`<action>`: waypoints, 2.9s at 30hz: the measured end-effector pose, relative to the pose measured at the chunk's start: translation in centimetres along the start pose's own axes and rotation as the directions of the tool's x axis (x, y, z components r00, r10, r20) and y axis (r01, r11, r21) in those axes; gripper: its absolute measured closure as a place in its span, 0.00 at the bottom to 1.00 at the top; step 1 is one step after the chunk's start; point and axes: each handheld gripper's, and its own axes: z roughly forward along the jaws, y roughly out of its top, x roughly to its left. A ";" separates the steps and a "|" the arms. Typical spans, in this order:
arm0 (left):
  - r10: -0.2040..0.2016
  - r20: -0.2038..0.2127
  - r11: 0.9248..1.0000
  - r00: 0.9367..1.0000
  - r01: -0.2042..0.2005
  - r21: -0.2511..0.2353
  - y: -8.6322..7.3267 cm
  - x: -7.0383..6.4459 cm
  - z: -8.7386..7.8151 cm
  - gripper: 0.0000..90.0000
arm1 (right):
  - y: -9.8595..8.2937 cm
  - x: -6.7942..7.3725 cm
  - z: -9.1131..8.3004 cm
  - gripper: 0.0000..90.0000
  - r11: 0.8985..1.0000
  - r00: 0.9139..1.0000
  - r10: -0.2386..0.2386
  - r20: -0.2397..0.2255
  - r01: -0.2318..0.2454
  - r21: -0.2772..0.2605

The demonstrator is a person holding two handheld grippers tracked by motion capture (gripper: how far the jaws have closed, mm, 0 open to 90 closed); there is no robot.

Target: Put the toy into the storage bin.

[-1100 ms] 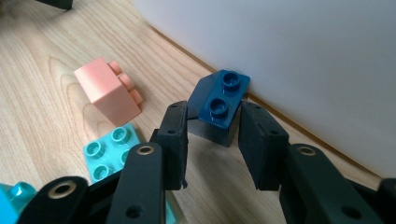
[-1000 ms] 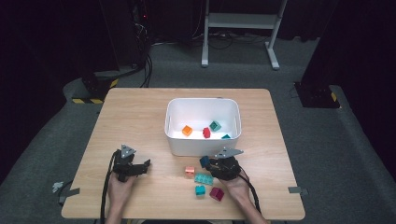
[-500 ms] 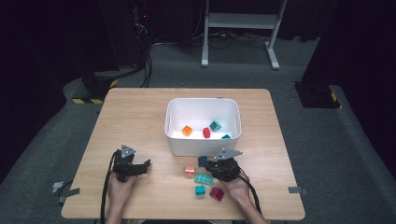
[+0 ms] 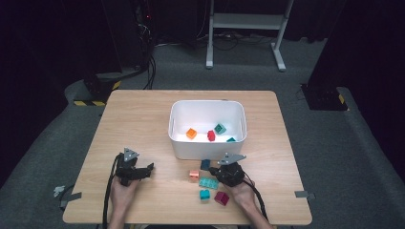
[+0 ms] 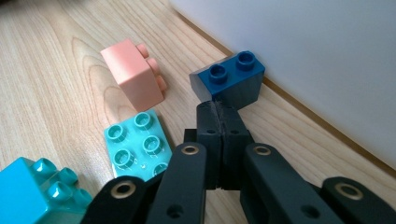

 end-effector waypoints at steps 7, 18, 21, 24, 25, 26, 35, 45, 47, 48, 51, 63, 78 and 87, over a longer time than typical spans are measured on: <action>0.000 0.000 1.000 1.000 0.000 0.000 0.0 0.0 0.0 0.16 | 0.1 0.1 -0.1 0.95 1.000 1.000 -0.007 0.006 0.007 -0.012; 0.000 0.000 1.000 1.000 0.000 0.000 0.0 0.0 0.0 0.16 | 1.2 0.6 -0.5 0.60 0.998 0.999 -0.026 0.043 0.029 -0.061; -0.001 0.000 1.000 1.000 0.001 0.000 0.0 0.0 0.0 0.16 | 1.7 0.7 -0.4 0.56 0.997 0.999 -0.030 0.043 0.033 -0.073; 0.000 0.000 1.000 1.000 0.000 0.000 0.0 0.0 0.0 0.16 | 2.2 0.9 -0.3 0.55 0.996 0.998 -0.040 0.040 0.043 -0.082; 0.000 0.000 1.000 1.000 0.000 0.000 0.0 0.0 0.0 0.16 | 2.3 0.9 -0.3 0.55 0.996 0.998 -0.045 0.042 0.048 -0.079; 0.000 0.000 1.000 1.000 0.000 0.000 0.0 0.0 0.0 0.16 | 2.4 0.9 -0.2 0.55 0.996 0.998 -0.046 0.041 0.049 -0.077; -0.001 0.000 1.000 1.000 0.001 0.000 0.0 0.0 0.0 0.16 | 2.8 1.0 0.5 0.55 0.994 0.995 -0.090 0.046 0.093 -0.061; 0.000 0.000 1.000 1.000 0.000 0.000 0.0 0.0 0.0 0.16 | 2.8 1.5 0.9 0.56 0.992 0.992 -0.125 0.015 0.125 -0.026; -0.001 0.000 1.000 1.000 0.001 0.000 0.0 0.0 0.0 0.16 | 2.8 1.6 1.0 0.56 0.991 0.991 -0.134 0.006 0.134 -0.024; 0.000 0.000 1.000 1.000 0.000 0.000 0.0 0.0 0.0 0.16 | 2.8 1.7 1.0 0.56 0.991 0.991 -0.133 0.005 0.133 -0.024; 0.000 0.000 1.000 1.000 0.000 0.000 0.0 0.0 0.0 0.16 | 2.9 1.8 0.9 0.56 0.991 0.991 -0.134 -0.003 0.133 -0.031; 0.000 0.000 1.000 1.000 0.000 0.000 0.0 0.0 0.0 0.16 | 3.4 3.0 0.8 0.59 0.985 0.983 -0.166 -0.073 0.161 -0.067; 0.000 0.000 1.000 1.000 0.000 0.000 0.0 0.0 0.0 0.16 | 3.3 3.1 2.3 0.73 0.983 0.976 -0.181 -0.122 0.181 -0.010; 0.000 0.000 1.000 1.000 0.000 0.000 0.0 0.0 0.0 0.16 | 3.4 3.1 2.2 0.74 0.982 0.974 -0.191 -0.124 0.190 -0.019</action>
